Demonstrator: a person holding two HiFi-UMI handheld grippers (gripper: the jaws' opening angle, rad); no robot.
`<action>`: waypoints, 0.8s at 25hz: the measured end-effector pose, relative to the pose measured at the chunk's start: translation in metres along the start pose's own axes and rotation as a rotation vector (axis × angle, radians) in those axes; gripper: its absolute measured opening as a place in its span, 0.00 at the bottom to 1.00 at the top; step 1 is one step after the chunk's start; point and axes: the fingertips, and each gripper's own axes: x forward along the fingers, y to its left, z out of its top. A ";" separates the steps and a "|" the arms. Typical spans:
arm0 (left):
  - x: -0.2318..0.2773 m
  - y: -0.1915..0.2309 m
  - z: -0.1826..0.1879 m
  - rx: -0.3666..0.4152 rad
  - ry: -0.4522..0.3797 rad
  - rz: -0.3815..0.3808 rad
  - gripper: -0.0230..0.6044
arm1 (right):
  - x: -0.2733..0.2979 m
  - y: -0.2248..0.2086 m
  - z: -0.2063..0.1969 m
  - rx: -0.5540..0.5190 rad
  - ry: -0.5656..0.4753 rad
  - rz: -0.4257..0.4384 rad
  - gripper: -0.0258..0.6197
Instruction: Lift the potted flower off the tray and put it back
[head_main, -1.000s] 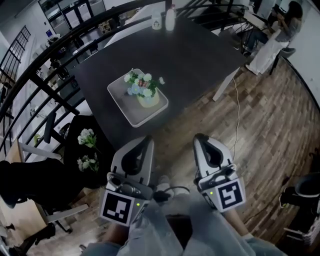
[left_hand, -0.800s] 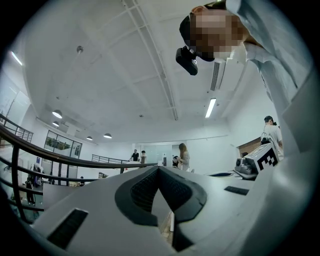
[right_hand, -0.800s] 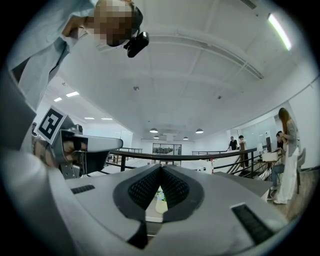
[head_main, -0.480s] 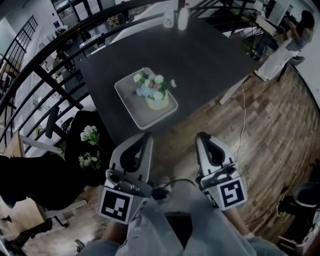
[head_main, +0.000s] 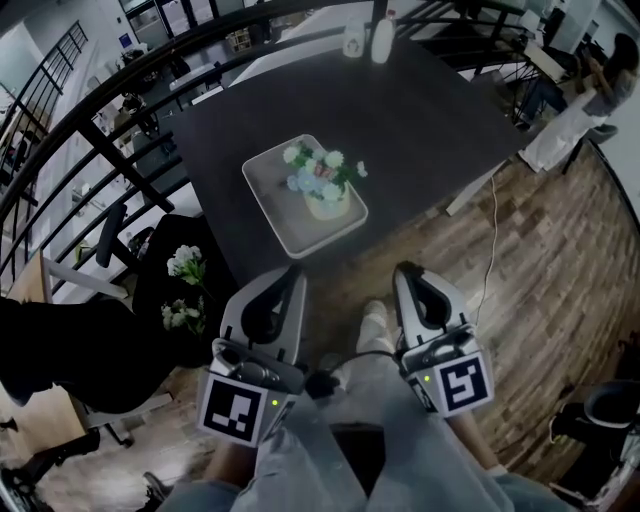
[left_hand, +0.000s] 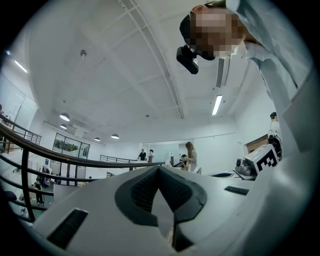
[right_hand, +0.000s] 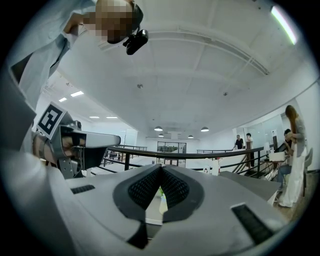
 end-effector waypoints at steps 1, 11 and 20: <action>-0.001 0.003 0.000 0.002 -0.003 0.008 0.03 | 0.003 0.002 -0.001 -0.006 0.003 0.010 0.04; 0.017 0.015 0.004 0.012 -0.020 0.060 0.03 | 0.041 0.002 -0.006 0.007 0.010 0.103 0.04; 0.050 0.035 0.002 0.015 -0.032 0.136 0.03 | 0.073 -0.024 -0.022 0.017 0.054 0.195 0.04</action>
